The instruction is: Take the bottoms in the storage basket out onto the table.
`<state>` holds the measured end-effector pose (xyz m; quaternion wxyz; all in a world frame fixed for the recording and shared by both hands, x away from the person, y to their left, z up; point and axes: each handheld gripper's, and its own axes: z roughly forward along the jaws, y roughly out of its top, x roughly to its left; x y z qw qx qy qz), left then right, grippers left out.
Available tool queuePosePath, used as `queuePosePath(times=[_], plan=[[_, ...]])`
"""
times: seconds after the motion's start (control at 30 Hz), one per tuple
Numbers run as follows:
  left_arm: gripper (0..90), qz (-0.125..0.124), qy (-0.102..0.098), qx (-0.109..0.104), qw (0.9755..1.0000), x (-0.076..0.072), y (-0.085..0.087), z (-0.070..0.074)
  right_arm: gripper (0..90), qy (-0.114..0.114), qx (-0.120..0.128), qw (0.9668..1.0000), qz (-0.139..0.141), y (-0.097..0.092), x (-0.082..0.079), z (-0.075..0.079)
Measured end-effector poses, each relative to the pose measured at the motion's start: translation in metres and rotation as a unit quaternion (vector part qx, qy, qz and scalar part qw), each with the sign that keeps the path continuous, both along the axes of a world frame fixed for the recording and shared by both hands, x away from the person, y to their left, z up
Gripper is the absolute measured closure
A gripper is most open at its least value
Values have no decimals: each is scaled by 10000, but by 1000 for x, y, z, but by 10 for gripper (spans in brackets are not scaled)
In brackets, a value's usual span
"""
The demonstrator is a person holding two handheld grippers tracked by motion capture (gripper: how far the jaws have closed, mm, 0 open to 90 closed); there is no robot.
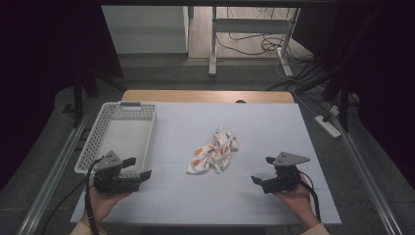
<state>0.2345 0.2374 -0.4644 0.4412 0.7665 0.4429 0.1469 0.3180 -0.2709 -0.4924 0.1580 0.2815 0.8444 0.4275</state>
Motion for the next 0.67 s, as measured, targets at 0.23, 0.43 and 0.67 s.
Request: queuePosePath(times=[0.23, 0.43, 0.67], plan=[[217, 54, 32, -129, 9999, -5, 7, -3, 76, -47, 20, 10000, -9, 0, -1, 1], [216, 27, 55, -135, 9999, -4, 6, -3, 77, -102, 55, 9999, -1, -1, -1, 2], [216, 26, 65, -172, 9998, -3, 6, -3, 77, -140, 83, 9999, 12, -1, -2, 3]])
